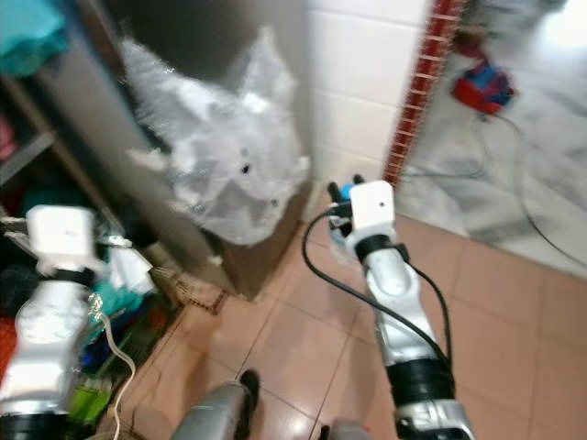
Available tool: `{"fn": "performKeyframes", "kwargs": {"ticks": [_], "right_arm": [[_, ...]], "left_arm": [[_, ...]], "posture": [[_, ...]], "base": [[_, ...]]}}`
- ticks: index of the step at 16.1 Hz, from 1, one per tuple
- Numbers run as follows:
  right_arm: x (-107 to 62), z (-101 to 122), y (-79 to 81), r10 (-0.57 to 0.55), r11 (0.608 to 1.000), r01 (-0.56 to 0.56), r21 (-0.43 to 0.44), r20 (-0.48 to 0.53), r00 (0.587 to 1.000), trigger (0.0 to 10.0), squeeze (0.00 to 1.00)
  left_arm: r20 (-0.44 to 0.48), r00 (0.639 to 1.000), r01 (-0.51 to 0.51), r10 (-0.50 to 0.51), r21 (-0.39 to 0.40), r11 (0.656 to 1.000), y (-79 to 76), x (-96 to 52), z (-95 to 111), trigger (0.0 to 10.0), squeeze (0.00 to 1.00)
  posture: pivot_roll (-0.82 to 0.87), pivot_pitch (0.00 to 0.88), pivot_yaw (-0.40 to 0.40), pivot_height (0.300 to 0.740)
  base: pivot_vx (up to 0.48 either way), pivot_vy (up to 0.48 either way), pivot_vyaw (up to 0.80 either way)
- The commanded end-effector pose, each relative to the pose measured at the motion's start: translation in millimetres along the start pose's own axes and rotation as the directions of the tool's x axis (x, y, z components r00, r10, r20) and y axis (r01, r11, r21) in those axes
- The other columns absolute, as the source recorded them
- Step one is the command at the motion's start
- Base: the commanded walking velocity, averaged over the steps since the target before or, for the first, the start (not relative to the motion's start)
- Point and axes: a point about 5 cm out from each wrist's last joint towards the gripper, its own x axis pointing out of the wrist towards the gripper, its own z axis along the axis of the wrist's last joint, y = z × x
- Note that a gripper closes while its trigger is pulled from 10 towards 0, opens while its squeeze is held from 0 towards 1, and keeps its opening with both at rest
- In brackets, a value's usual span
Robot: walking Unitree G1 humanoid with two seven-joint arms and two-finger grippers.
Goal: Restocking fridge
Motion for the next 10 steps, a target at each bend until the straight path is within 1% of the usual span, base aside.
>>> {"fn": "performKeyframes", "kwargs": {"ticks": [1, 2, 3, 4, 5, 6, 7, 9, 10], "right_arm": [[1.5, 2.4, 4.8, 0.005, 1.0, -0.006, 0.012, 0.02, 1.0, 10.0, 0.0], [2.3, 2.1, 10.6, 0.026, 1.0, -0.027, 0.011, 0.024, 0.999, 10.0, 0.0], [3.3, 4.5, 13.5, 0.039, 0.999, -0.039, 0.003, 0.034, 0.999, 10.0, 0.0], [3.3, 5.7, 13.6, 0.042, 0.999, -0.042, 0.001, 0.041, 0.998, 10.0, 0.0], [3.9, 5.9, 12.8, 0.037, 0.999, -0.038, 0.012, 0.04, 0.999, 10.0, 0.0], [5.1, 7.6, 13.8, 0.041, 0.999, -0.042, 0.005, 0.047, 0.998, 10.0, 0.0], [6.6, 12.8, 15.6, 0.044, 0.999, -0.044, 0.001, 0.064, 0.997, 10.0, 0.0], [5.5, 15.5, 15.2, 0.025, 1.0, -0.026, 0.008, 0.075, 0.997, 10.0, 0.0], [0.4, 11.6, 17.3, 0.025, 0.999, -0.026, 0.02, 0.065, 0.998, 10.0, 0.0]], "left_arm": [[-0.035, 0.997, 0.063, -0.068, -0.108, 0.992, -1.6, 1.1, -14.6, 10.0, 0.0], [-0.054, 0.99, 0.118, -0.13, -0.188, 0.975, -10.8, 5.1, -18.9, 10.0, 0.0], [-0.041, 0.989, 0.126, -0.139, -0.229, 0.965, -15.8, 8.6, -15.0, 10.0, 0.0], [-0.034, 0.988, 0.138, -0.151, -0.242, 0.96, -21.0, 8.7, -11.6, 10.0, 0.0], [-0.054, 0.975, 0.197, -0.216, -0.246, 0.949, -31.6, 5.3, -12.9, 10.0, 0.0], [-0.057, 0.973, 0.204, -0.224, -0.243, 0.948, -32.1, 4.3, -13.6, 10.0, 0.0], [-0.041, 0.98, 0.181, -0.195, -0.222, 0.958, -25.8, 6.1, -10.5, 10.0, 0.0], [-0.02, 0.981, 0.183, -0.193, -0.24, 0.953, -21.9, 7.2, -5.5, 10.0, 0.0], [-0.018, 0.977, 0.202, -0.211, -0.224, 0.953, -24.9, 1.1, -1.5, 10.0, 0.0]], "posture": [[0.07, 0.099, 0.004, 0.74], [0.06, 0.09, 0.0, 0.74], [0.06, 0.09, 0.0, 0.74], [0.06, 0.084, -0.003, 0.74], [0.06, 0.084, 0.0, 0.74], [0.06, 0.098, 0.006, 0.74], [0.05, 0.112, 0.013, 0.74], [0.05, 0.114, 0.016, 0.74], [0.05, 0.108, 0.019, 0.74]], "base": [[0.0, 0.0, 0.76], [0.0, 0.0, 0.75], [0.0, 0.0, 0.74], [0.0, 0.0, 0.66], [0.0, 0.0, 0.0], [0.0, 0.0, 0.0], [0.0, 0.0, 0.0], [0.0, 0.0, 0.0], [0.0, 0.0, 0.0]]}}
